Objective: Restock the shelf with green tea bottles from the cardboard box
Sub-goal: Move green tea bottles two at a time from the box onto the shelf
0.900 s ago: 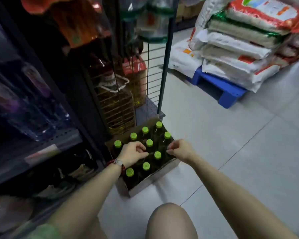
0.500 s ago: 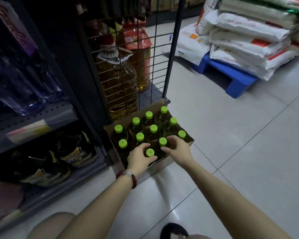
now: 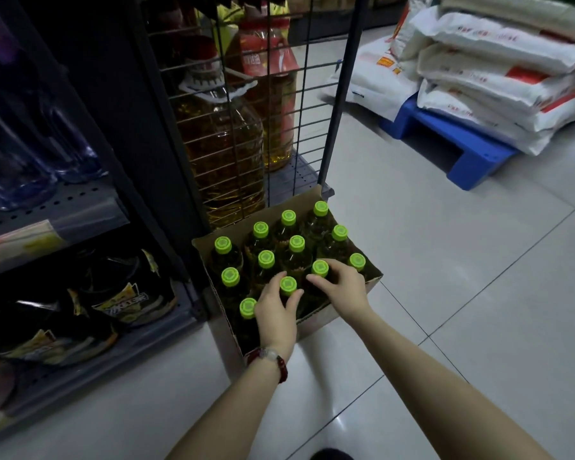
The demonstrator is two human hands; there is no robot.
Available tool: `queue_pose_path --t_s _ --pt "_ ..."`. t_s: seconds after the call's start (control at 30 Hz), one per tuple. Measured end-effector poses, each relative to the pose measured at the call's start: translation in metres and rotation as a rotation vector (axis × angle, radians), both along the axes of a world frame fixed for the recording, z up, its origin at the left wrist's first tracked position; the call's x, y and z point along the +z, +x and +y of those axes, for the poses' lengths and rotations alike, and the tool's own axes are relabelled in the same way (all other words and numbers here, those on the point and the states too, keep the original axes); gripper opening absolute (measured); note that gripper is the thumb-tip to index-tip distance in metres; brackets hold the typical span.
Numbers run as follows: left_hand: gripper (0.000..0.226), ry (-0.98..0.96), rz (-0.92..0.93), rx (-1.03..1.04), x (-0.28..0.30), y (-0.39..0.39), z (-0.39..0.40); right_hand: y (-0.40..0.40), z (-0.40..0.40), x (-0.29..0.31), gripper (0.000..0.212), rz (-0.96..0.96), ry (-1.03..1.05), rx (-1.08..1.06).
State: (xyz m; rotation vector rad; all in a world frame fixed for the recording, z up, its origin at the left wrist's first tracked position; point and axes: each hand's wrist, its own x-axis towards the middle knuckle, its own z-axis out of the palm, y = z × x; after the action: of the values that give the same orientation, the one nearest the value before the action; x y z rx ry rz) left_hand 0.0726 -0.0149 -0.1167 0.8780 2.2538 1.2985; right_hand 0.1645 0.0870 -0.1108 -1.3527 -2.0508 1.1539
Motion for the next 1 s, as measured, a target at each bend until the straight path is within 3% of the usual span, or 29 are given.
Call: queue_pose_path --t_s 0.13,0.33,0.53,0.7,1.0 --pt "0.042 0.018 0.041 0.001 -0.005 0.002 0.004 0.000 0.004 -0.002 0.039 0.028 -0.022 -0.029" --pt "0.040 0.007 -0.067 -0.044 -0.010 -0.006 0.007 0.001 0.005 -0.006 0.021 0.082 -0.079 -0.030" --pt "0.034 -0.010 -0.134 -0.124 -0.009 -0.008 0.007 0.003 0.003 -0.006 0.015 0.117 -0.094 -0.016" --pt "0.026 0.009 -0.086 -0.156 -0.006 -0.010 0.006 0.000 -0.001 -0.003 0.018 0.096 -0.063 -0.031" --pt "0.030 0.037 -0.037 -0.147 0.054 -0.017 0.015 -0.002 0.000 0.052 0.027 0.130 0.005 -0.068"
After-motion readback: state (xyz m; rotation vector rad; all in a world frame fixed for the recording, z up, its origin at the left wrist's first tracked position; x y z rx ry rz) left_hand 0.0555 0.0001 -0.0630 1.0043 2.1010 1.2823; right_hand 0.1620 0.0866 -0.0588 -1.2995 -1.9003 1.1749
